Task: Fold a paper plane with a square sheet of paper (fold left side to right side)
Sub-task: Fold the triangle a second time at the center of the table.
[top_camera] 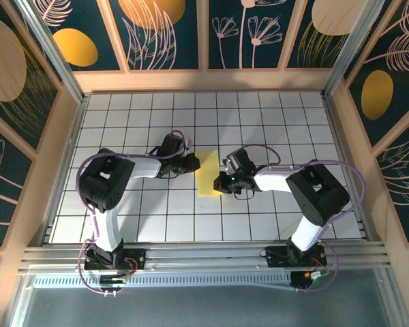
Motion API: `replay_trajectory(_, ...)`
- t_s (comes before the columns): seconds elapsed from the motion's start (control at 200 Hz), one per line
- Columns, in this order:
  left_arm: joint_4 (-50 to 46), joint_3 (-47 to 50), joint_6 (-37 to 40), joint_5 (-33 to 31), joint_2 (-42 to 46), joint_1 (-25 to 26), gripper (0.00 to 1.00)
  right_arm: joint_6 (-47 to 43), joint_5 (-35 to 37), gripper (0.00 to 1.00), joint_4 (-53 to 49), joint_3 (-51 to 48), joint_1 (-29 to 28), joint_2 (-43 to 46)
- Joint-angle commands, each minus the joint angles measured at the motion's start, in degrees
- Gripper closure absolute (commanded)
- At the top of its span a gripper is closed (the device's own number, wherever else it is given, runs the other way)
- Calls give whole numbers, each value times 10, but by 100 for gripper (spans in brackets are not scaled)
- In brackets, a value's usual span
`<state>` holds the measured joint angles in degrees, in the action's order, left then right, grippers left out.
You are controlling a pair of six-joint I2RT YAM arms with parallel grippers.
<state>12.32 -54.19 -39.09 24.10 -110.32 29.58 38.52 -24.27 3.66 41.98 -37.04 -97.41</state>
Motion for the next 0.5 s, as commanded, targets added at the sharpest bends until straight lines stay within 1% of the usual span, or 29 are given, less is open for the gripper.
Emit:
replay_trajectory(0.0,-27,-12,1,-2,-14,-3,95,9,39,99,-57,-23,-6,-4)
replay_trajectory(0.135,-39,-12,10,-9,-19,-3,95,13,20,93,-46,-11,-6,19)
replay_trajectory(0.265,-47,-12,21,-10,-18,-3,97,8,13,80,-58,7,3,65)
replay_trajectory(0.41,-48,-12,28,-5,-20,-3,98,-16,2,65,-93,5,41,114)
replay_trajectory(0.45,-48,-12,29,-4,-21,-3,98,-24,-8,63,-102,0,53,120)
replay_trajectory(0.495,-47,-12,29,-3,-22,-3,98,-30,-20,61,-112,-7,54,123)
